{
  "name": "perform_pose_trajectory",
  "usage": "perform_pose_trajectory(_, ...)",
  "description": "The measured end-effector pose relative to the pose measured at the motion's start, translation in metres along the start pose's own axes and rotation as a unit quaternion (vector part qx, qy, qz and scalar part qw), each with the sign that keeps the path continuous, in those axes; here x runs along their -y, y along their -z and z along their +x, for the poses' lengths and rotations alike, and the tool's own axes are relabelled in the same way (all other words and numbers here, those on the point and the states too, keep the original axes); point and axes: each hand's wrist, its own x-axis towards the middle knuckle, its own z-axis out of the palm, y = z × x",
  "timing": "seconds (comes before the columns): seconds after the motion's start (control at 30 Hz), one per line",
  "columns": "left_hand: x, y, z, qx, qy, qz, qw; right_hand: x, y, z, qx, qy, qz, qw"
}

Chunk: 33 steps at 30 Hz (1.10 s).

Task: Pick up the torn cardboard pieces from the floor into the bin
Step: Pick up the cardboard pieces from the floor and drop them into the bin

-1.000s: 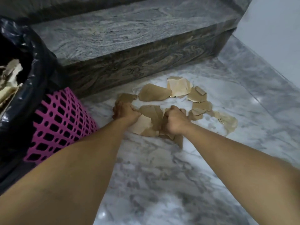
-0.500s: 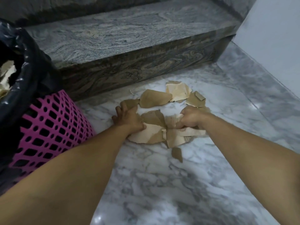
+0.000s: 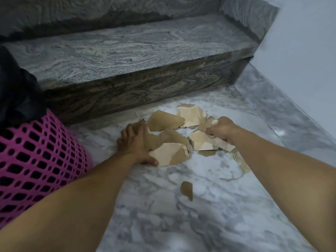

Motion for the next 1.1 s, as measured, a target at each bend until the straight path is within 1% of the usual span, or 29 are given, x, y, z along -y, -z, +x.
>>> perform_pose_trajectory(0.1,-0.003,0.001,0.014,0.023,0.007,0.007,1.000,0.001,-0.001,0.008,-0.011,0.005,-0.041,0.999)
perform_pose_trajectory(0.13,-0.004,0.002,0.017,0.034,0.003,0.011,0.999,0.002,-0.001,0.010,-0.011,0.010,-0.040,0.999)
perform_pose_trajectory(0.23,-0.012,0.007,0.025,0.053,-0.019,0.027,0.998,0.007,0.002,0.014,0.000,0.020,-0.009,1.000)
perform_pose_trajectory(0.33,-0.022,0.011,0.026,0.039,-0.050,0.027,0.998,0.009,0.000,0.016,0.013,0.024,0.018,0.999)
perform_pose_trajectory(0.47,-0.030,0.009,0.026,0.057,-0.038,-0.035,0.997,0.012,-0.005,0.018,0.005,0.028,0.056,0.998)
perform_pose_trajectory(0.6,-0.037,0.007,0.025,0.073,-0.024,-0.021,0.997,0.017,-0.001,0.018,0.022,0.044,0.050,0.998)
perform_pose_trajectory(0.7,-0.042,0.011,0.023,0.138,-0.020,-0.034,0.990,0.019,0.000,0.022,0.021,0.046,0.034,0.998)
perform_pose_trajectory(0.77,-0.048,0.015,0.023,0.164,-0.018,-0.061,0.984,0.018,0.001,0.026,0.019,0.037,0.029,0.999)
perform_pose_trajectory(0.87,-0.058,0.017,0.021,0.153,0.014,-0.099,0.983,0.021,0.004,0.030,0.016,0.034,0.006,0.999)
perform_pose_trajectory(1.0,-0.064,0.002,0.016,0.078,-0.004,-0.054,0.995,0.028,0.003,0.038,0.007,0.053,-0.023,0.998)
perform_pose_trajectory(1.1,-0.071,-0.004,0.019,0.057,-0.010,-0.042,0.997,0.034,0.001,0.044,0.030,0.069,-0.023,0.997)
